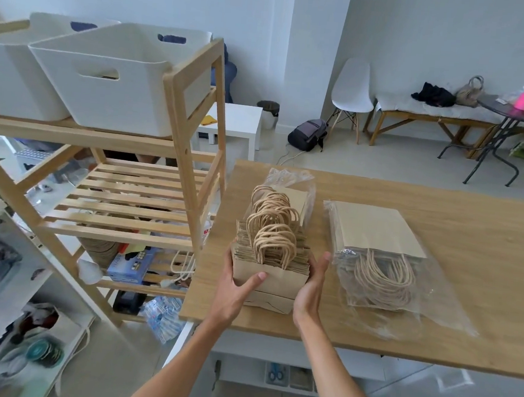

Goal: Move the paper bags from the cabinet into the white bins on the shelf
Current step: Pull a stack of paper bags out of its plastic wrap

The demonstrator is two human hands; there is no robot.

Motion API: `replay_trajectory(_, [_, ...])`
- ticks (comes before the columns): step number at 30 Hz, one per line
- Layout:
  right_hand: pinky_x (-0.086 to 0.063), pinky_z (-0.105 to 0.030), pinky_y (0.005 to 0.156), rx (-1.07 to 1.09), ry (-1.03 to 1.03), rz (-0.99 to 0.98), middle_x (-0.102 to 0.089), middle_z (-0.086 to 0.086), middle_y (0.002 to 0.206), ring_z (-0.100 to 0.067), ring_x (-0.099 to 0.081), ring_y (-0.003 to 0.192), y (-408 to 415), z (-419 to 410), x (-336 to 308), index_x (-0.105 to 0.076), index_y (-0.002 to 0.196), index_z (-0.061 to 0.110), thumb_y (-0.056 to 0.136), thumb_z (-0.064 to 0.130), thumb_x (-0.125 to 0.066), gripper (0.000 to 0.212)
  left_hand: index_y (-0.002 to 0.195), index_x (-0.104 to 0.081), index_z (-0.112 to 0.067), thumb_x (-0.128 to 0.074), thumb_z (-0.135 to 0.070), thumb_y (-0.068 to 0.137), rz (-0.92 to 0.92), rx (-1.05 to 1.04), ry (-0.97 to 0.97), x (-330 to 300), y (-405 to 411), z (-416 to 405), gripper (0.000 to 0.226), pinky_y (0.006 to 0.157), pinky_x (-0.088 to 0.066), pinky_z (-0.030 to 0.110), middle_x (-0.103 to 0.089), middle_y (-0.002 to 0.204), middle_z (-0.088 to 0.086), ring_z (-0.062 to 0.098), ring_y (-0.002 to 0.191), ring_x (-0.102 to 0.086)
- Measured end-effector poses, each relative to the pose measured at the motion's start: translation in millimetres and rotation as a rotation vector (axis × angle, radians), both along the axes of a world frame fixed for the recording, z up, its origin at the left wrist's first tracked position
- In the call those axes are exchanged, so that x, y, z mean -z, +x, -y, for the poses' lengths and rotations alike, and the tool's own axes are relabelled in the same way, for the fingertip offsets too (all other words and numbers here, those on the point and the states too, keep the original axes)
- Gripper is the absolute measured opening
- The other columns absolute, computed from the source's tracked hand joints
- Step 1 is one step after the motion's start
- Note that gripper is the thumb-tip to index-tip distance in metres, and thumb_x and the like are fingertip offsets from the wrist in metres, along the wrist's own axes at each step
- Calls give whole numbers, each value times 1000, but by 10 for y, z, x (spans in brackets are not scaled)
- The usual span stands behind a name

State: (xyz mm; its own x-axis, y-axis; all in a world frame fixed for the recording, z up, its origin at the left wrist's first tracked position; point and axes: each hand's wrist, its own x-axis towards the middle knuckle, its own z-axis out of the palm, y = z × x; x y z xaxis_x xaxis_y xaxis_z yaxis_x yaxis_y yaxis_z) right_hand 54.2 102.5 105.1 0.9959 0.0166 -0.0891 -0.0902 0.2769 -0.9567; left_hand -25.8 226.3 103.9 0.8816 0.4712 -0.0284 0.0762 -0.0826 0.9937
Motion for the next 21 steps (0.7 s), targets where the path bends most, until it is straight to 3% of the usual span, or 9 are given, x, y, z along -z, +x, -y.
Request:
replay_trajectory(1, [-41,-16,87,63,-21,16,-75,30,100,16,-64,98,12,-40,-2,-70,108,33,90,78,-22,68,149,-25,-41,-75,-81,57,1,-3,-18,20,24,2,112,121,-25,40,-36,160,-5,13,147,-34])
replay_trajectory(4, [-49,-14,71,223,-56,34,-79,13,91,-1,-72,87,-6,-114,61,-76,92,31,96,69,-21,66,155,-27,-27,-77,-79,59,-18,-19,-79,143,25,6,121,119,-31,54,-44,156,5,22,144,-41])
replay_trajectory(8, [-56,-29,72,286,-100,88,-78,5,89,-12,-73,86,-107,-148,263,-75,94,30,99,63,-20,64,156,-28,-29,-77,-79,60,-23,-54,-86,261,-15,40,119,119,-33,52,-48,153,0,17,142,-44])
replay_trajectory(11, [-58,-39,75,306,-99,102,-78,0,89,-19,-74,87,-107,-184,344,-73,99,17,100,66,-18,74,155,-30,-26,-77,-79,59,0,-58,-86,282,8,53,120,118,-35,50,-52,150,-1,14,138,-48])
replay_trajectory(16, [-59,-30,75,308,-136,158,-79,3,95,-13,-74,92,-98,-188,431,-72,108,15,96,75,-19,80,152,-34,-30,-74,-84,56,11,-83,-70,336,38,54,118,114,-39,39,-55,146,-7,7,134,-51])
replay_trajectory(19, [-60,-33,76,304,-202,224,-78,-6,101,-19,-74,96,-108,-165,475,-72,113,6,99,69,-20,82,153,-34,-27,-73,-85,56,25,-87,-73,385,81,41,119,113,-41,43,-57,145,-5,12,132,-53])
replay_trajectory(21, [-61,-35,74,311,-184,221,-78,-11,101,-23,-75,95,-119,-158,479,-72,114,3,99,68,-22,83,145,-43,-31,-74,-83,59,53,-105,-80,393,111,47,105,106,-47,41,-66,130,-12,7,122,-61])
